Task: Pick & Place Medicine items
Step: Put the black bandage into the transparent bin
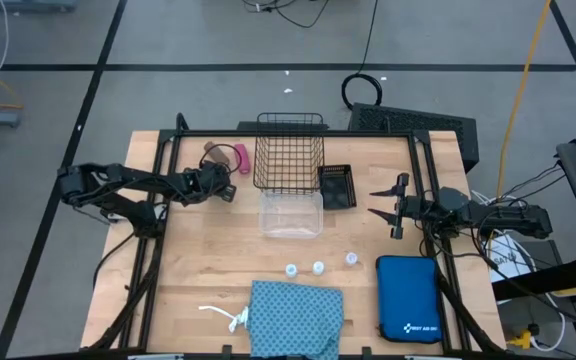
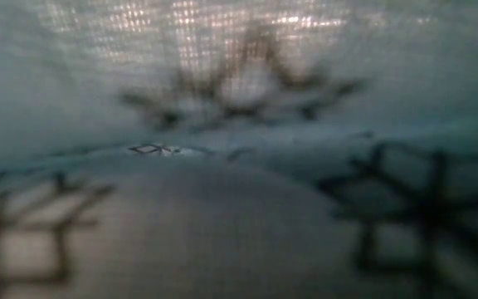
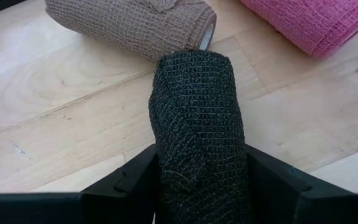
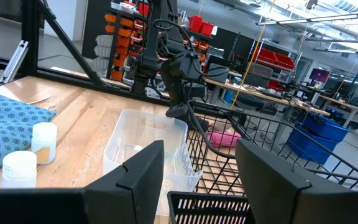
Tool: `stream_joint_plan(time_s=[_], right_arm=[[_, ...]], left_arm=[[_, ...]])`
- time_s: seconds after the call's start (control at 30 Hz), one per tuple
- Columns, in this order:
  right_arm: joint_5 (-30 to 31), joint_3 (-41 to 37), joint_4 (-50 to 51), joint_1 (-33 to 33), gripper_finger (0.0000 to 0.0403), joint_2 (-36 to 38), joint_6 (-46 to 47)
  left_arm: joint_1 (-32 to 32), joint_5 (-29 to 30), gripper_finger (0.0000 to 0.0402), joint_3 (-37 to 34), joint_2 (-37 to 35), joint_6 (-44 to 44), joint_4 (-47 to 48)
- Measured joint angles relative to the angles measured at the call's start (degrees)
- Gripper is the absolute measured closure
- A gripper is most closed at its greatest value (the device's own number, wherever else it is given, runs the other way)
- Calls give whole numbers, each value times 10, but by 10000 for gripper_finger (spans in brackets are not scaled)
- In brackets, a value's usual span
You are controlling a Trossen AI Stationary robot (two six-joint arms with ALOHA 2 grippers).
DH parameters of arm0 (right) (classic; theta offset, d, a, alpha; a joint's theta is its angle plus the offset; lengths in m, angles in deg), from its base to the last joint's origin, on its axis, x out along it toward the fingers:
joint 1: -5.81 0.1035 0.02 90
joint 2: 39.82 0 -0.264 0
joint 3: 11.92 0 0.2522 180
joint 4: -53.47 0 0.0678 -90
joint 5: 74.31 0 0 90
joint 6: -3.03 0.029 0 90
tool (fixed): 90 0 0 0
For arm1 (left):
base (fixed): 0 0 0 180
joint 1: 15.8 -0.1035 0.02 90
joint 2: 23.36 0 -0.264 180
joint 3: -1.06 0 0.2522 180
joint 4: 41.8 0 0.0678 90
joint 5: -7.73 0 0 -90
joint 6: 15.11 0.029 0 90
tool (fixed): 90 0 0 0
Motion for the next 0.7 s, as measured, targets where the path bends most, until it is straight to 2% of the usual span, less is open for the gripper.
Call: stream_joint_plan(time_s=[0.27,0.53,0.7], right_arm=[[0,0,0,0,212,0,0],[0,0,0,0,213,0,0],[0,0,0,0,211,0,0]], left_arm=[[0,-5,264,1,-14,0,0],[19,-8,254,0,-74,4,2],[38,-8,266,0,-124,5,1]])
